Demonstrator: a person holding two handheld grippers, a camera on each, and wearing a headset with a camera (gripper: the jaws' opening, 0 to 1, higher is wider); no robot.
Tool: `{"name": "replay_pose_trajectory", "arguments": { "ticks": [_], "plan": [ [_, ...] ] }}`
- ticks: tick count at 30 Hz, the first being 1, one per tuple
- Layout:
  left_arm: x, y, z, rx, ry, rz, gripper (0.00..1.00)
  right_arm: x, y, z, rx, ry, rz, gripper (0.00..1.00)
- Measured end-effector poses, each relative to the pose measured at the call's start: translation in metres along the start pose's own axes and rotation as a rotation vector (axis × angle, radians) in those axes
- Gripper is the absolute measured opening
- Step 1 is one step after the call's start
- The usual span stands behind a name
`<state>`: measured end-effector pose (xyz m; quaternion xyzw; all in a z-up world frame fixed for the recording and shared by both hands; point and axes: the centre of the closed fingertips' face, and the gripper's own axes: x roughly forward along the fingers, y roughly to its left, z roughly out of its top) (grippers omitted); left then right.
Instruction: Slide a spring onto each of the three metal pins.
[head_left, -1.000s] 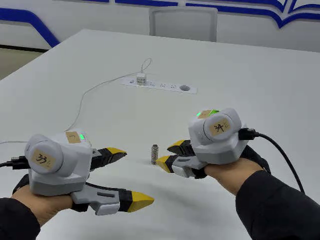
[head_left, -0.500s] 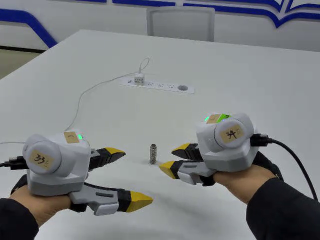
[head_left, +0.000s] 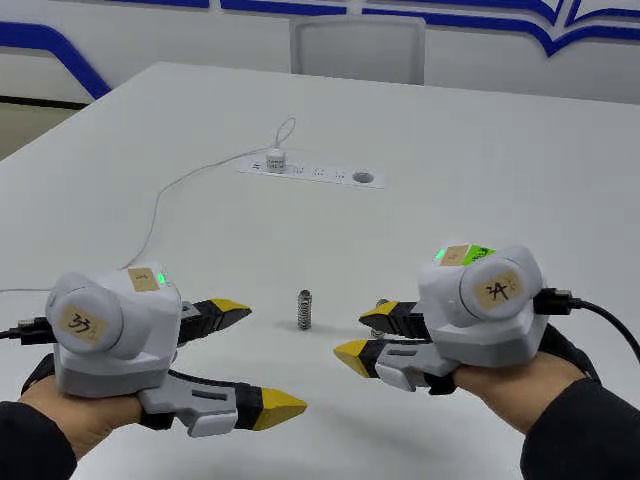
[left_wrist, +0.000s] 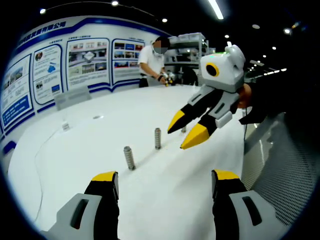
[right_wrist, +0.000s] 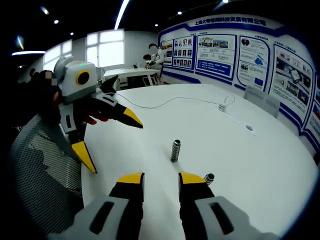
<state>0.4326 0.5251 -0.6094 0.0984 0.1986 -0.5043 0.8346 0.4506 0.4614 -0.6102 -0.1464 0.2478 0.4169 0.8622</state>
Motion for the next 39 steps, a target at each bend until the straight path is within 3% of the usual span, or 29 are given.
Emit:
{"name": "replay_pose_trajectory", "arguments": {
  "ticks": [20, 32, 39],
  "plan": [
    [0.002, -0.004, -0.001, 0.003, 0.008, -0.018, 0.78, -0.037, -0.004, -0.014, 0.043, -0.014, -0.026, 0.29],
    [0.001, -0.004, 0.000, 0.003, -0.003, -0.020, 0.78, -0.062, -0.013, -0.028, 0.082, -0.022, -0.072, 0.30],
    [0.002, -0.004, 0.000, 0.004, -0.001, -0.024, 0.79, -0.082, -0.027, -0.039, 0.116, -0.041, -0.123, 0.30]
  ]
}}
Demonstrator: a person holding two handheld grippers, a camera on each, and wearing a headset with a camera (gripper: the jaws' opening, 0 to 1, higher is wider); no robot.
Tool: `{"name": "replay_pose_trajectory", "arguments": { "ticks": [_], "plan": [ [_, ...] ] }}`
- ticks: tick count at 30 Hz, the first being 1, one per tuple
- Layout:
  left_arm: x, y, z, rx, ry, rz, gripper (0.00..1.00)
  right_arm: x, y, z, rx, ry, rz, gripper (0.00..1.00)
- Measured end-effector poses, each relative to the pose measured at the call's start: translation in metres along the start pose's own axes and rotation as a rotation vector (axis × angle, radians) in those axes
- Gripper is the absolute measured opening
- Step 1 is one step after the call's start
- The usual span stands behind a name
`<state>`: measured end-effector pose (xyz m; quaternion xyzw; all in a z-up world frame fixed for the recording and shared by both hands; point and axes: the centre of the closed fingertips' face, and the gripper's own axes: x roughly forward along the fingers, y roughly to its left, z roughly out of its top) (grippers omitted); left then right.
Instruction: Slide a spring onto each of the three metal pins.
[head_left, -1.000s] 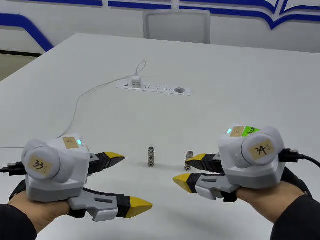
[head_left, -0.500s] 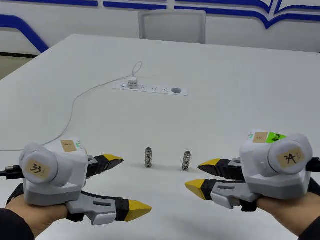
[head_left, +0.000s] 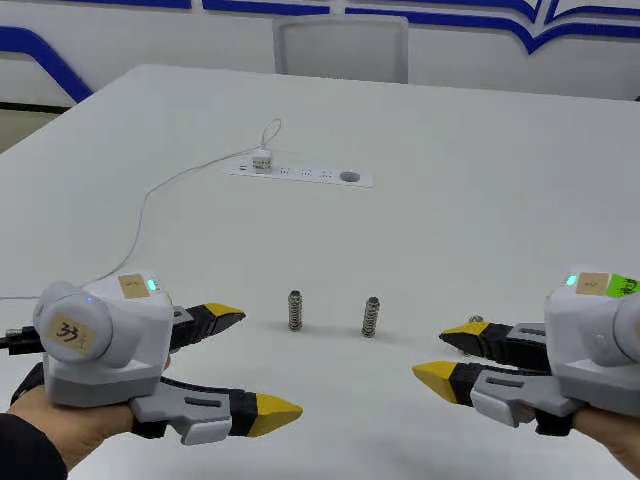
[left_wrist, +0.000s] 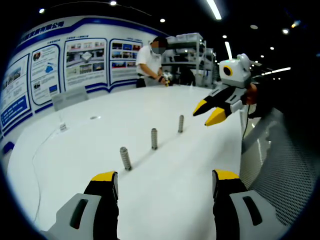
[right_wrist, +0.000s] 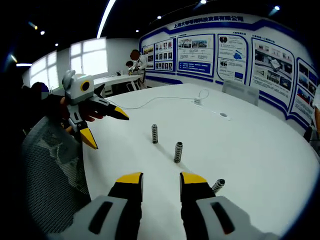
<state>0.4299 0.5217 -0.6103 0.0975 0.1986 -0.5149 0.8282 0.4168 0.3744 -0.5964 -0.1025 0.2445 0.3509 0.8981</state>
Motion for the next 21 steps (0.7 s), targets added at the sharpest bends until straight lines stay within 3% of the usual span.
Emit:
{"name": "replay_pose_trajectory", "arguments": {
  "ticks": [21],
  "plan": [
    [0.000, -0.002, 0.000, -0.007, 0.005, -0.001, 0.79, -0.029, -0.033, -0.023, 0.051, -0.049, -0.076, 0.42]
  ]
}}
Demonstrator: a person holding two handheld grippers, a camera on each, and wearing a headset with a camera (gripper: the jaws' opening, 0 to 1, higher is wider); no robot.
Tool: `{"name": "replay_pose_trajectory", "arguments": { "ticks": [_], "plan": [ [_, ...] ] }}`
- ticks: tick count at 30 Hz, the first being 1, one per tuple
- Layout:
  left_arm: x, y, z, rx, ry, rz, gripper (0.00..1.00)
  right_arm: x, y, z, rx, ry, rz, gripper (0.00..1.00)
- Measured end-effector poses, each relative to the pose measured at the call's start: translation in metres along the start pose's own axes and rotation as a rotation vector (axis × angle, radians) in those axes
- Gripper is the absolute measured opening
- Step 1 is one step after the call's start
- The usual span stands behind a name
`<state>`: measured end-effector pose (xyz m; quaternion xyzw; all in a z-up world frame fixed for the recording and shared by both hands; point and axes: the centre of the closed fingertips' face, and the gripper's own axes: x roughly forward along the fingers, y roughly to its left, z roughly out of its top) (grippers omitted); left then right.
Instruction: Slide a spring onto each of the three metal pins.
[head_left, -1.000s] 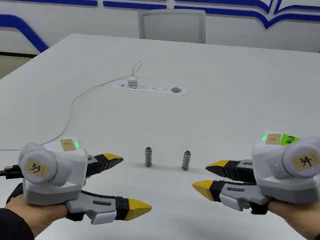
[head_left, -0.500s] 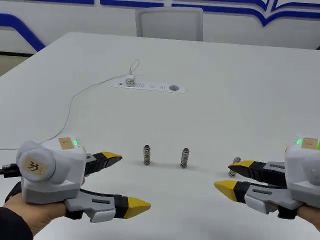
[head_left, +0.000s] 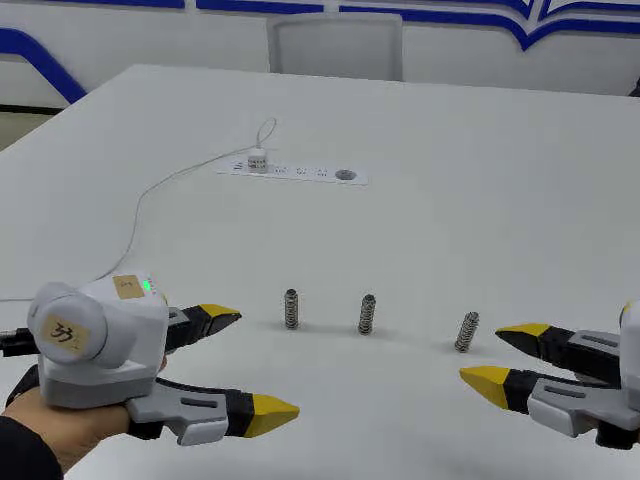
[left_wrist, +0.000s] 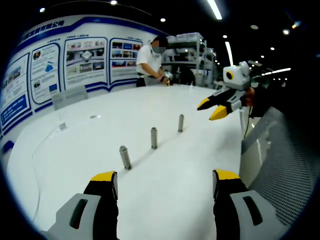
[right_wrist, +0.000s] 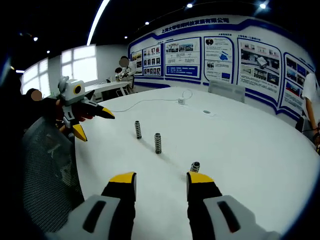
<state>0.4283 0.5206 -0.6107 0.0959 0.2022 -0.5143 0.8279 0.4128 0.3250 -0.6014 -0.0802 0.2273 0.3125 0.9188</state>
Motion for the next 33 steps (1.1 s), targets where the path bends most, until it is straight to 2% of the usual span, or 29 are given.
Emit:
{"name": "replay_pose_trajectory", "arguments": {
  "ticks": [12, 21, 33],
  "plan": [
    [-0.001, -0.001, -0.001, -0.017, 0.005, 0.002, 0.80, -0.004, -0.004, -0.005, -0.020, -0.022, -0.008, 0.52],
    [-0.002, -0.001, -0.002, -0.029, 0.007, 0.003, 0.81, -0.008, -0.009, -0.011, -0.046, -0.004, -0.023, 0.56],
    [-0.002, -0.001, -0.003, -0.039, 0.012, -0.001, 0.82, -0.015, -0.016, -0.014, -0.033, -0.006, -0.047, 0.59]
  ]
}}
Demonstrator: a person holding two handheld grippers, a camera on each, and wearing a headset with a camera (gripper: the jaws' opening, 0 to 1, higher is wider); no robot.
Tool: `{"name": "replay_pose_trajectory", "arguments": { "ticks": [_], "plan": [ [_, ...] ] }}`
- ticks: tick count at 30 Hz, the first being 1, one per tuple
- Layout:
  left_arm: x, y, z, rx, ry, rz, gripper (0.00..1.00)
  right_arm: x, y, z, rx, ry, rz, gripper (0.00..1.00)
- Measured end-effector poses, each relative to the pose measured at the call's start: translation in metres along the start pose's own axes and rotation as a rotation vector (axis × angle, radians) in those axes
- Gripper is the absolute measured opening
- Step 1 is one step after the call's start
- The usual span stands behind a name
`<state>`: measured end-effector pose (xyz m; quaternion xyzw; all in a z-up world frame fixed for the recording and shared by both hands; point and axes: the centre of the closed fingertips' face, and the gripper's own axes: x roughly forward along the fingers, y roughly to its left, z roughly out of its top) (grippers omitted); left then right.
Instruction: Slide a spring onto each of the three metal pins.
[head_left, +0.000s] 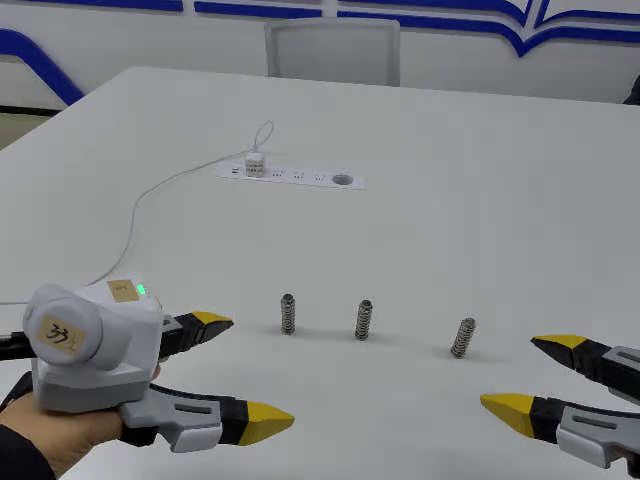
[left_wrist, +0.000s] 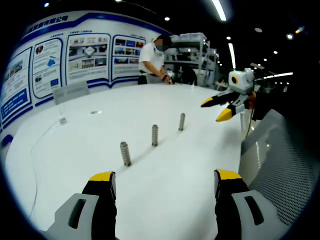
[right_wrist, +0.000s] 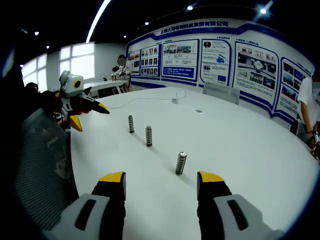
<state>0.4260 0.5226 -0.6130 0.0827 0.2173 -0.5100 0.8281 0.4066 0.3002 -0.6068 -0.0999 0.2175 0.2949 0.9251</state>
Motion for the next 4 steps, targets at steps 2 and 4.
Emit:
{"name": "replay_pose_trajectory", "arguments": {
  "ticks": [2, 4],
  "plan": [
    [0.0000, -0.0001, -0.0002, -0.002, 0.001, 0.000, 0.82, 0.0000, 0.0002, 0.0001, 0.002, 0.001, 0.000, 0.59],
    [0.0000, -0.0001, -0.0003, -0.003, 0.001, 0.000, 0.82, 0.0004, 0.0005, -0.0006, 0.004, 0.005, 0.001, 0.59]
  ]
}}
